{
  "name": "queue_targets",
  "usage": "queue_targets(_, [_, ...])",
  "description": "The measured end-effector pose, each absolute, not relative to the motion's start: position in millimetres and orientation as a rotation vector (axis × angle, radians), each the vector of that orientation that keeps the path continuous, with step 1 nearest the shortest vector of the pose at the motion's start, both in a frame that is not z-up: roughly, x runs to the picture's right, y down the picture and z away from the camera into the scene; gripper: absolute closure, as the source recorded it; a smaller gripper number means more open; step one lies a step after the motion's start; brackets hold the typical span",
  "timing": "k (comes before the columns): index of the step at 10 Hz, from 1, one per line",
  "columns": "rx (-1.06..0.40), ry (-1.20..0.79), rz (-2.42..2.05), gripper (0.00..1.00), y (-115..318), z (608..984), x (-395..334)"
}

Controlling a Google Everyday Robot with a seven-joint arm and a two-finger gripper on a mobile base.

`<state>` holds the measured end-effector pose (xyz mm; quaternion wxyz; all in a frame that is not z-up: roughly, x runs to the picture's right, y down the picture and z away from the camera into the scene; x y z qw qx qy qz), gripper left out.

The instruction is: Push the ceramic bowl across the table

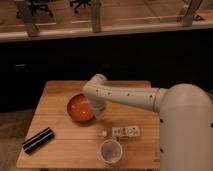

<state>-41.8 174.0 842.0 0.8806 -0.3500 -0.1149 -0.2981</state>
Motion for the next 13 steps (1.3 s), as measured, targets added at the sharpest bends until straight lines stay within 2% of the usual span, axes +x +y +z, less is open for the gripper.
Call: queue_targets(13, [-0.724, -0.256, -0.651, 1.00, 166, 853, -58])
